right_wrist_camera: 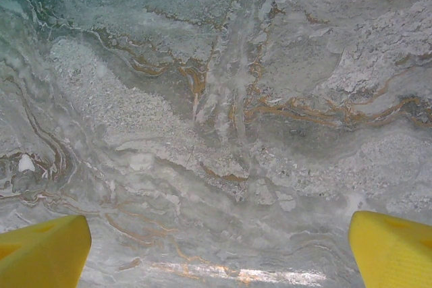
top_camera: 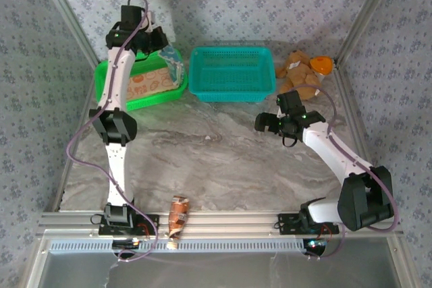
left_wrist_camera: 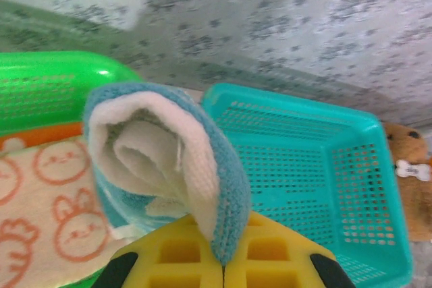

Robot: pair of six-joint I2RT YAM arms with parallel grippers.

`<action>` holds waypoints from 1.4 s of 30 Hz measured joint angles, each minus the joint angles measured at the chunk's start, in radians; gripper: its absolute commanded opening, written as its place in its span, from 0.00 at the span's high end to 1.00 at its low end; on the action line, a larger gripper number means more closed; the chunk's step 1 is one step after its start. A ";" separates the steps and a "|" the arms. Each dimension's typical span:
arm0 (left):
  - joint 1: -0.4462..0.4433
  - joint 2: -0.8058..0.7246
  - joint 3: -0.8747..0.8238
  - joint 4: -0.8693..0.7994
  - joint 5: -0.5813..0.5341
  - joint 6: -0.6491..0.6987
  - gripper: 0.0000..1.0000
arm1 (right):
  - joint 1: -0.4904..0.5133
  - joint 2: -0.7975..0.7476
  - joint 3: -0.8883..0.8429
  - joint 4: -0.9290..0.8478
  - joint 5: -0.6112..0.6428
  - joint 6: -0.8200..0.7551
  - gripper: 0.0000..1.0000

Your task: Fold and stack the towels

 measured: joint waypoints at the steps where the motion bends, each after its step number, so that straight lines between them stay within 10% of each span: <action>1: -0.005 0.000 0.008 0.006 0.003 -0.003 1.00 | 0.000 -0.001 0.000 0.000 0.000 0.000 0.00; 42: 0.019 0.037 0.015 0.053 0.070 -0.026 1.00 | 0.006 -0.009 -0.002 0.000 0.000 0.007 0.00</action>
